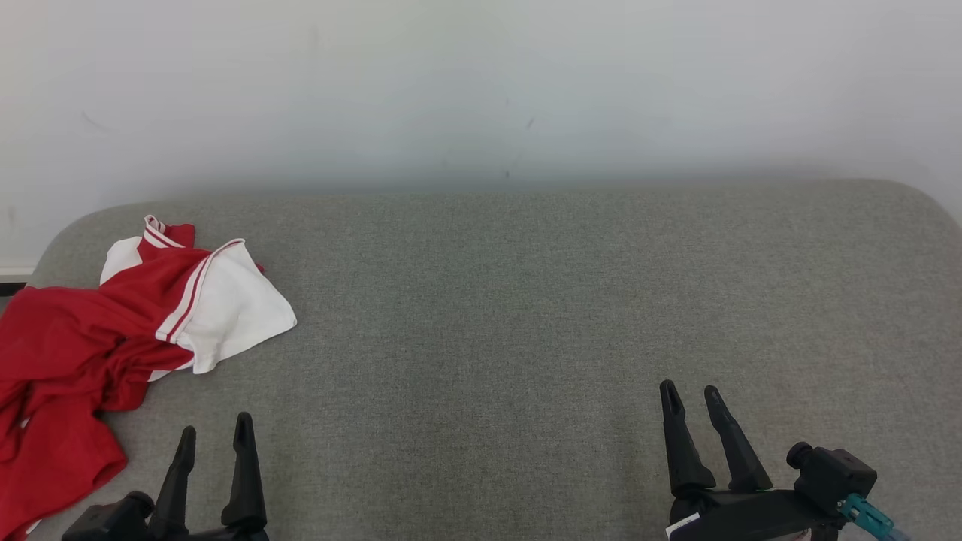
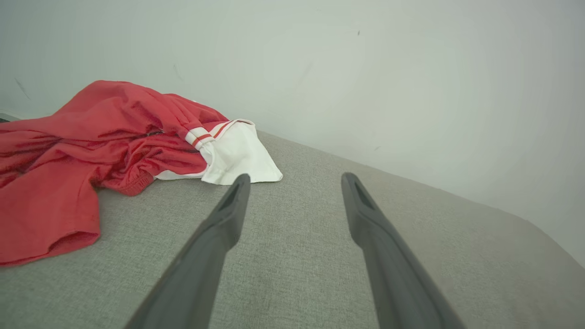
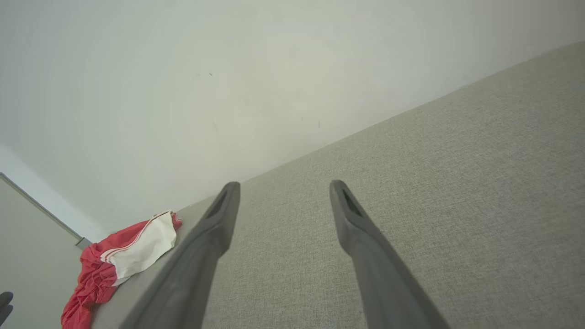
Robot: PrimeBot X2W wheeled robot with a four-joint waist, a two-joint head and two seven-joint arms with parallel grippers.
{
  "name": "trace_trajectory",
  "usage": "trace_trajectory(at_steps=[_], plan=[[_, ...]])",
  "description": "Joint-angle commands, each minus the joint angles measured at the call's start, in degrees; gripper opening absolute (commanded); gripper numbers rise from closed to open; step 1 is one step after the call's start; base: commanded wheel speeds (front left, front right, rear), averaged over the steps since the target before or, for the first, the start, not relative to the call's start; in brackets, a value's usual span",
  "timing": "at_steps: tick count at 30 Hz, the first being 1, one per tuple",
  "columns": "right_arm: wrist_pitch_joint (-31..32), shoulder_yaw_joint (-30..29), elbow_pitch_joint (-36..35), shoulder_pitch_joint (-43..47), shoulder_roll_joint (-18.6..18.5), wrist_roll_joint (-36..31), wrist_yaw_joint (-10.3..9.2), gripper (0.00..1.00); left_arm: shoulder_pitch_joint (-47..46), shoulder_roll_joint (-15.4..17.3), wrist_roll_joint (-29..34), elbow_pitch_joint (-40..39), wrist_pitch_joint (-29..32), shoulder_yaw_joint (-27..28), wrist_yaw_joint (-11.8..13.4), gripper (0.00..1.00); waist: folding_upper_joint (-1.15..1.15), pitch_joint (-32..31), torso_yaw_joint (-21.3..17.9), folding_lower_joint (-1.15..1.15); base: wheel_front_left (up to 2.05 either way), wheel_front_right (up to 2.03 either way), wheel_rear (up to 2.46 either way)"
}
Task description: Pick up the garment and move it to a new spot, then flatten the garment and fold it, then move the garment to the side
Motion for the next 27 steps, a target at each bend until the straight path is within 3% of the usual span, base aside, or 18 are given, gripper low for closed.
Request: trace_trajectory(at_steps=[1, 27], plan=[[-0.50, 0.26, -0.67, 0.06, -0.05, -1.56, 0.30, 1.00, 0.14, 0.40, 1.72, -0.72, -0.64, -0.08, 0.13, 1.00, 0.00, -0.02, -0.01, 0.00, 0.00, 0.00, 0.00], [-3.76, 0.42, -1.94, 1.55, -0.03, -15.48, 0.41, 1.00, 1.40, 1.38, 14.77, -1.66, -3.91, -0.33, 0.97, 1.00, 0.00, -0.26, 0.04, 0.00, 0.00, 0.00, 0.00]])
